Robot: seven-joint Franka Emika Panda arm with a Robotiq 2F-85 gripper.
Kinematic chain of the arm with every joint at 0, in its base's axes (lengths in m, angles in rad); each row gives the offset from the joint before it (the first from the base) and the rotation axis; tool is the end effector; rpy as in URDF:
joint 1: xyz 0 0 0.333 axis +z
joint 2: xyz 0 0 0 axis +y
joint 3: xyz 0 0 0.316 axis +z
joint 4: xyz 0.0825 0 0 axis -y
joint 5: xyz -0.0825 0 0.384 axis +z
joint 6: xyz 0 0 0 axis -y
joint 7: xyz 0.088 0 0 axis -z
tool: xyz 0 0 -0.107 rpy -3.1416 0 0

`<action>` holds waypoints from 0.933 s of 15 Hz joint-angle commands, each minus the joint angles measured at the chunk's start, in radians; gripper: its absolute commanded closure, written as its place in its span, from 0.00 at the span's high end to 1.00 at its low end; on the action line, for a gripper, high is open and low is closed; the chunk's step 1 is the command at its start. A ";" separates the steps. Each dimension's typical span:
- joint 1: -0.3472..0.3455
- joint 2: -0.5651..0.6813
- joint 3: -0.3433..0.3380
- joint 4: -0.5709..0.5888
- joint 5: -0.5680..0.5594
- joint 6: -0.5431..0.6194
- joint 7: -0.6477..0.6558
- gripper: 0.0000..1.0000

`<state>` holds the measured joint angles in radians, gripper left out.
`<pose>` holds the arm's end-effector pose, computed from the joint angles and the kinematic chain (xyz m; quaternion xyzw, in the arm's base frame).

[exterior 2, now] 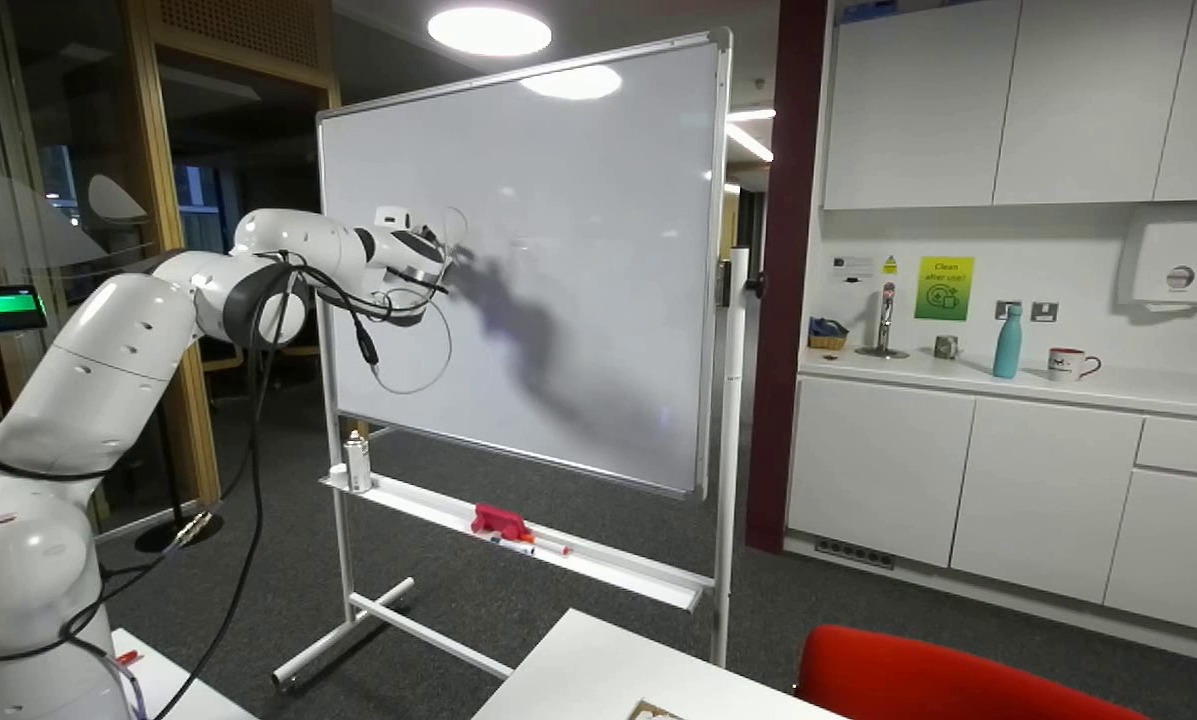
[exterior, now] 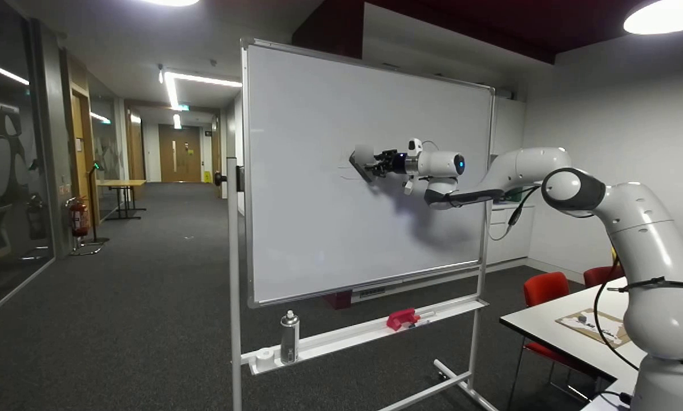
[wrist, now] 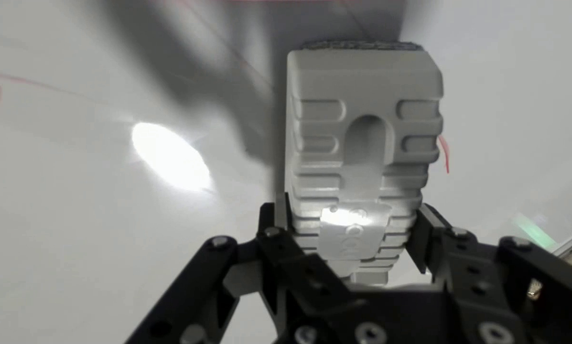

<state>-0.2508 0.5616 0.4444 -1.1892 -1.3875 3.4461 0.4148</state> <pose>0.6848 0.1397 0.6267 0.5925 0.3890 0.6985 0.0982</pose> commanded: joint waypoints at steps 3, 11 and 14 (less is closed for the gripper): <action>-0.022 0.030 -0.026 0.140 0.013 -0.094 -0.025 0.34; -0.088 0.007 -0.025 0.223 0.058 -0.085 0.004 0.34; -0.121 0.009 -0.023 0.272 0.090 -0.087 0.004 0.34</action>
<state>-0.3322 0.5555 0.4295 -1.0063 -1.3358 3.4462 0.4175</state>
